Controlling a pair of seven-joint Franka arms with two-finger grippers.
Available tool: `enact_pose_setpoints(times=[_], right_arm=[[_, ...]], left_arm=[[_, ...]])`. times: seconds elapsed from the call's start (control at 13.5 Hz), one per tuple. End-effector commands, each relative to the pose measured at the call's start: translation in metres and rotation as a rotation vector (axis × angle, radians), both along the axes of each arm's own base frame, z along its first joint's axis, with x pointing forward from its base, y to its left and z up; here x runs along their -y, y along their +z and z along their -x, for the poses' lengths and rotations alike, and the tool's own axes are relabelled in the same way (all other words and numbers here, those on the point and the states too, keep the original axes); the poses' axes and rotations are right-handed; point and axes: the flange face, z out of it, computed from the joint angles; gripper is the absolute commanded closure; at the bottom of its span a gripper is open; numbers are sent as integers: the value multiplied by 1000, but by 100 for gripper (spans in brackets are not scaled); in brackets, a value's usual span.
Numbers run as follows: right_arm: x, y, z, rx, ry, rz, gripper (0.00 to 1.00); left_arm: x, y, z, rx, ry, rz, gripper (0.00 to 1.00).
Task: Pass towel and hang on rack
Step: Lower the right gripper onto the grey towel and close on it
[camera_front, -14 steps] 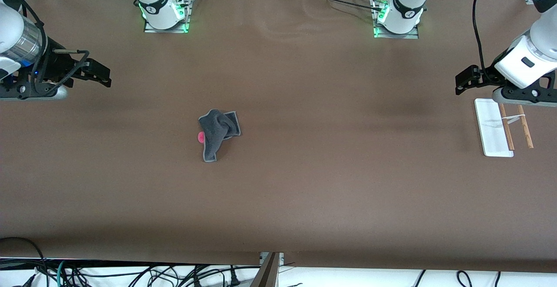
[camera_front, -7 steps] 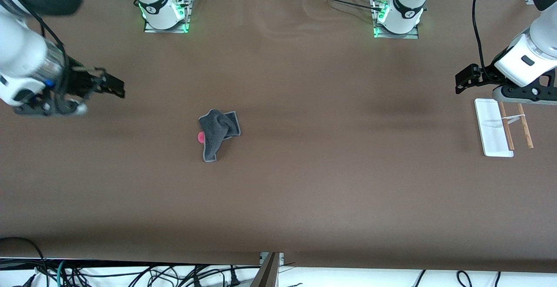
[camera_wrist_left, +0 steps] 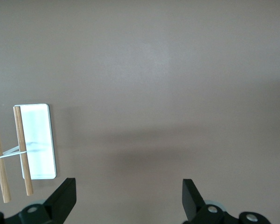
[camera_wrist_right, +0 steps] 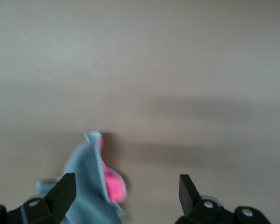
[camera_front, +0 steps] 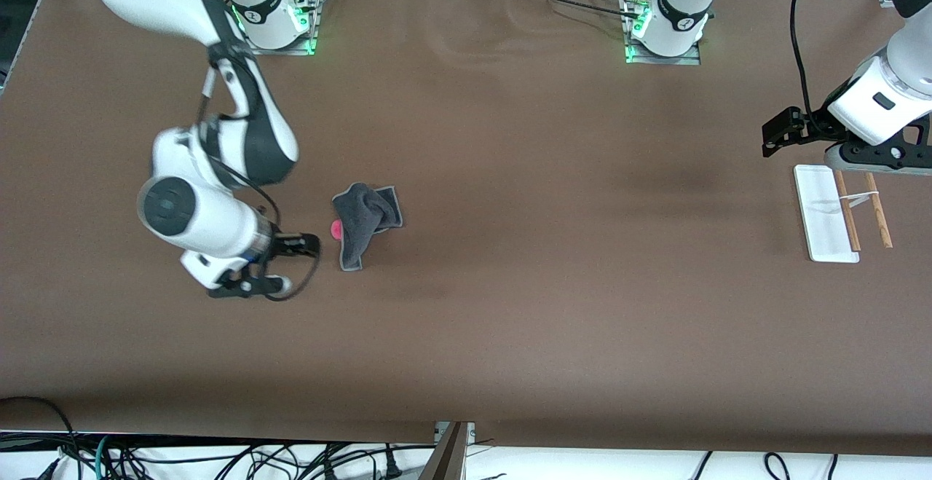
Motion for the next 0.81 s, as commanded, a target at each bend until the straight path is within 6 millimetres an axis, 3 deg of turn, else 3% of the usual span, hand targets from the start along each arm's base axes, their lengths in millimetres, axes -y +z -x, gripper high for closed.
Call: enact_pose_setpoints(times=[0.0,0.3,0.74], right_arm=[[-21,-27,-15,28,-48,-75,2],[-34,-61,-14,12,-105,-139,4],[-34,-84,-6,-38,-143,-167,9]], left_arm=[[-1,6,3,7,6,-16,0],[-1,6,3,8,6,-15,0],[-1,6,3,10,6,-15,0]])
